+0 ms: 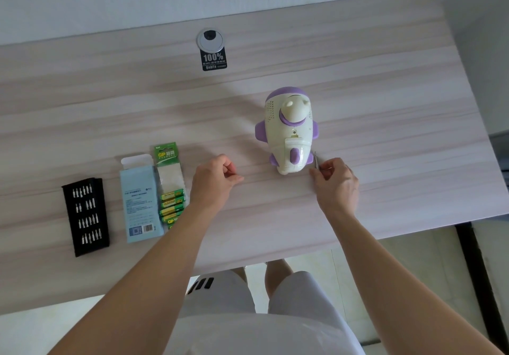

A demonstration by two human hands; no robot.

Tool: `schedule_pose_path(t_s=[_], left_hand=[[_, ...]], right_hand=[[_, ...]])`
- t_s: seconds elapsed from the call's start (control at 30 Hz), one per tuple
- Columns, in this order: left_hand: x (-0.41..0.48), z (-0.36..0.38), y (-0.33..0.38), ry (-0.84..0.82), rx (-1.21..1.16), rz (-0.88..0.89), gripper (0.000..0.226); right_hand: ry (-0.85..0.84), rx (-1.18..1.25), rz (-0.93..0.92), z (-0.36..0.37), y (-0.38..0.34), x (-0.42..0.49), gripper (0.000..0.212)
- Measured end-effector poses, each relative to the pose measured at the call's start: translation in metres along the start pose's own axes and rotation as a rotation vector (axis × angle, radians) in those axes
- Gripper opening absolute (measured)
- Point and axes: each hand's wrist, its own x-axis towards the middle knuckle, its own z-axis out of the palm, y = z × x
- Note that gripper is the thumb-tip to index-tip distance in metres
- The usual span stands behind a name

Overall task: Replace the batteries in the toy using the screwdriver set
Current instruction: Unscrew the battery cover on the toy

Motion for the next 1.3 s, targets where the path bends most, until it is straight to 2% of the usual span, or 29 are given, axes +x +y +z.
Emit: schedule_pose_path(t_s=[0.17, 0.4, 0.57, 0.7, 0.8, 0.97, 1.17, 1.3], left_hand=[[-0.001, -0.003, -0.002, 0.016, -0.003, 0.007, 0.017], [-0.025, -0.036, -0.001, 0.094, 0.077, 0.122, 0.015], [-0.058, -0.068, 0.003, 0.183, 0.234, 0.234, 0.034], [-0.082, -0.093, -0.004, 0.299, 0.31, 0.231, 0.037], [-0.098, -0.108, -0.013, 0.35, 0.31, 0.187, 0.039], [-0.119, -0.109, -0.013, 0.362, 0.244, 0.117, 0.045], [-0.111, -0.088, 0.005, 0.342, 0.185, 0.079, 0.038], [-0.102, -0.08, 0.015, 0.297, 0.164, 0.071, 0.04]], right_hand=[[-0.031, -0.014, -0.003, -0.002, 0.0, 0.001, 0.018], [-0.091, -0.036, -0.08, -0.023, -0.007, -0.005, 0.021], [0.043, -0.108, -0.364, -0.06, -0.038, -0.023, 0.029], [0.229, -0.149, -0.705, -0.085, -0.076, -0.039, 0.031], [0.263, -0.111, -0.839, -0.091, -0.1, -0.047, 0.032], [0.18, -0.034, -0.768, -0.088, -0.1, -0.033, 0.029], [-0.086, -0.073, -0.725, -0.075, -0.091, -0.026, 0.02], [-0.114, -0.093, -0.703, -0.073, -0.095, -0.024, 0.017]])
